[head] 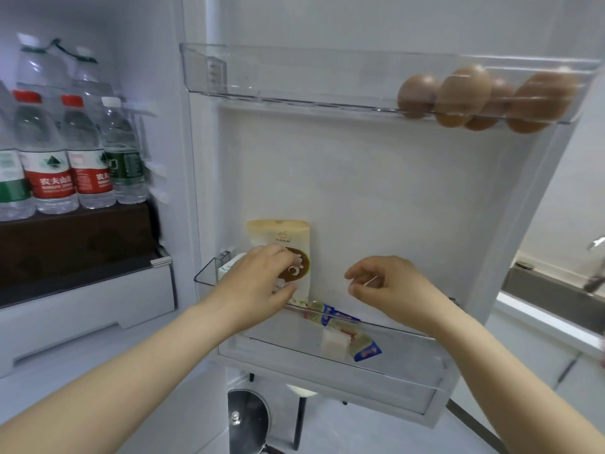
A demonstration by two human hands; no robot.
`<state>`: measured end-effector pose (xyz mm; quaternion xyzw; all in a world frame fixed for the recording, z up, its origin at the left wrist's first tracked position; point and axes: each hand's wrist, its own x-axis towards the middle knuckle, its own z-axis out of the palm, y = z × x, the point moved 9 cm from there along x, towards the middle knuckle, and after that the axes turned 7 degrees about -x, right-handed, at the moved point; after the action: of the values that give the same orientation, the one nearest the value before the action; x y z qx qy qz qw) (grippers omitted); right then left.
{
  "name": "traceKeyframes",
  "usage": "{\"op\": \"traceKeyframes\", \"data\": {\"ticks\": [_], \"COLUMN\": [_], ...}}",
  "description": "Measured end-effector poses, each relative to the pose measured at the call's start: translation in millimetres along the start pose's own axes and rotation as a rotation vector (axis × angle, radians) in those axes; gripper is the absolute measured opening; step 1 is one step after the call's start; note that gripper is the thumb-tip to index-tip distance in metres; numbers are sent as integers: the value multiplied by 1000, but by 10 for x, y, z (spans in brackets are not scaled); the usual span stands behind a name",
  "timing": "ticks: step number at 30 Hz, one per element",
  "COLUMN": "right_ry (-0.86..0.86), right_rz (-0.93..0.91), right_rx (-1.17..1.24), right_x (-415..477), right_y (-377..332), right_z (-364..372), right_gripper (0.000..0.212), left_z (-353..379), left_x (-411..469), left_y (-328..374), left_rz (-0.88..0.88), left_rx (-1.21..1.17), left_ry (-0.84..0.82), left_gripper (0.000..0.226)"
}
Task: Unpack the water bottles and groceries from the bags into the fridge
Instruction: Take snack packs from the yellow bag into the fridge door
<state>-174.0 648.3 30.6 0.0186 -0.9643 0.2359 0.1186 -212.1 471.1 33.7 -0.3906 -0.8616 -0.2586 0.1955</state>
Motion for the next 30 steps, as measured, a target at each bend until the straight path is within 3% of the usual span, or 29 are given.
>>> {"op": "traceKeyframes", "data": {"ticks": [10, 20, 30], "right_ry": [515, 498, 630], "right_rz": [155, 513, 923], "right_rx": [126, -213, -429], "right_x": [-1146, -2774, -5166], "right_y": [-114, 141, 286], "right_z": [-499, -633, -1204], "right_gripper": [15, 21, 21], "left_z": [86, 553, 942], "left_x": [-117, -459, -1279], "left_y": [501, 1867, 4085], "left_rz": [112, 259, 562], "left_rx": [-347, -773, -867], "left_ry": [-19, -210, -473], "left_gripper": [29, 26, 32]}}
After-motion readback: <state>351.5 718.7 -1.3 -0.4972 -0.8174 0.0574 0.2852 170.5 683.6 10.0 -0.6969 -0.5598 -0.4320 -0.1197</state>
